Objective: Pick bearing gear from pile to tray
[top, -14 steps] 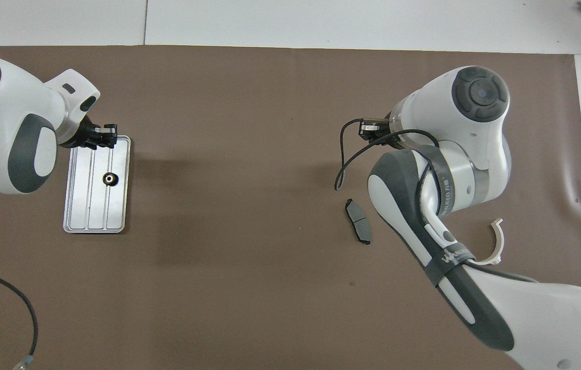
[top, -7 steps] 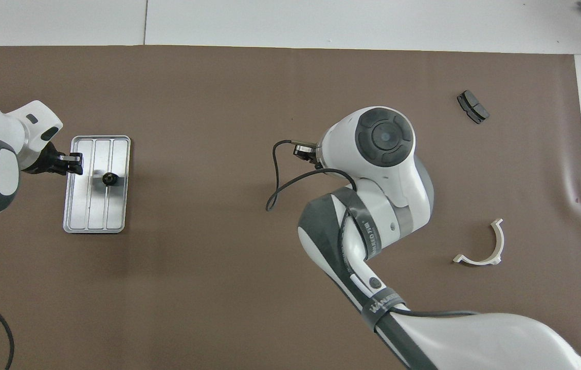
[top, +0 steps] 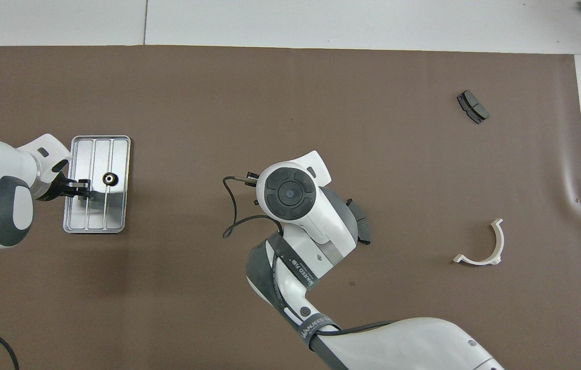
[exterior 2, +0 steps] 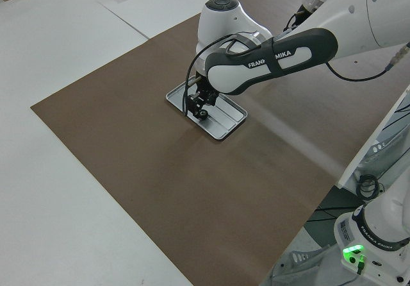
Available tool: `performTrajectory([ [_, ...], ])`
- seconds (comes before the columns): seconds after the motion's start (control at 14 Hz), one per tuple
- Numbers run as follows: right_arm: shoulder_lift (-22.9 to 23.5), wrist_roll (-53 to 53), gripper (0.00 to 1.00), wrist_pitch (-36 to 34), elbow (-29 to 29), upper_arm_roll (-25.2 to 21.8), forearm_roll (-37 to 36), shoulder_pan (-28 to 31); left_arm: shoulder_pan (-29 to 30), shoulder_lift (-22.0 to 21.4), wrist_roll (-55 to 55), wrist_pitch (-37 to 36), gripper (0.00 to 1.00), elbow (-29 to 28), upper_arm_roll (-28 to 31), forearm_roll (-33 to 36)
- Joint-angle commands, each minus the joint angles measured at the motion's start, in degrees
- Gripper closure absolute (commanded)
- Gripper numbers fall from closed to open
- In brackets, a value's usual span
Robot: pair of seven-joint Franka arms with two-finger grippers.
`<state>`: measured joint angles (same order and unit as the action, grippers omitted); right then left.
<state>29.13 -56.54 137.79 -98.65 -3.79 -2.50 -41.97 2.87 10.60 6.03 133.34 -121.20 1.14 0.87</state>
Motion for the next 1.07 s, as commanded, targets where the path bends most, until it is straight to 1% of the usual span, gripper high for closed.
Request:
performTrajectory([
  [0.0, -0.6, -1.6, 0.64, 4.7, -3.6, -0.3, -1.3, -0.5, -1.5, -0.8, -2.2, -1.1, 0.0, 2.4, -0.4, -0.9],
  [0.07, -0.6, -1.6, 0.07, 4.4, -3.5, -0.3, -1.3, -0.5, -3.1, -0.5, -4.0, -2.5, 0.0, 4.5, -0.4, -2.4],
  [0.14, -0.7, -1.6, 0.0, 4.3, -3.3, -0.3, -1.3, -0.6, -4.9, -0.2, -6.1, -3.8, 0.0, 6.2, -0.4, -3.1],
  [0.28, -2.3, -1.0, 0.0, 3.9, -3.2, -1.0, -1.5, 0.3, -8.0, 0.2, -11.8, -5.6, 0.0, 8.7, -0.4, -3.1],
  [0.43, -6.0, 0.9, 0.0, 2.2, -3.2, -1.6, -3.1, 3.4, -12.6, 0.7, -19.8, -5.6, 0.0, 10.4, -0.4, -3.1],
  [0.57, -9.8, 8.4, 0.0, -1.8, -3.2, -1.6, -3.3, 7.9, -17.6, 1.5, -28.0, -4.5, 0.0, 12.0, -0.4, -3.1],
  [0.78, -14.1, 21.1, 0.0, -6.5, -3.0, -1.4, -3.3, 15.3, -26.2, 1.6, -34.6, -4.8, 0.0, 12.4, -0.1, -3.0],
  [0.85, -15.2, 24.9, 0.0, -7.5, -2.9, -1.4, -3.1, 17.4, -28.1, 1.8, -37.0, -4.8, 0.0, 12.6, -0.2, -2.5],
  [1.0, -17.6, 31.6, 0.0, -10.2, -2.9, -1.4, -2.3, 20.9, -33.0, 4.8, -40.6, -4.7, 0.0, 14.0, -0.1, -2.4],
])
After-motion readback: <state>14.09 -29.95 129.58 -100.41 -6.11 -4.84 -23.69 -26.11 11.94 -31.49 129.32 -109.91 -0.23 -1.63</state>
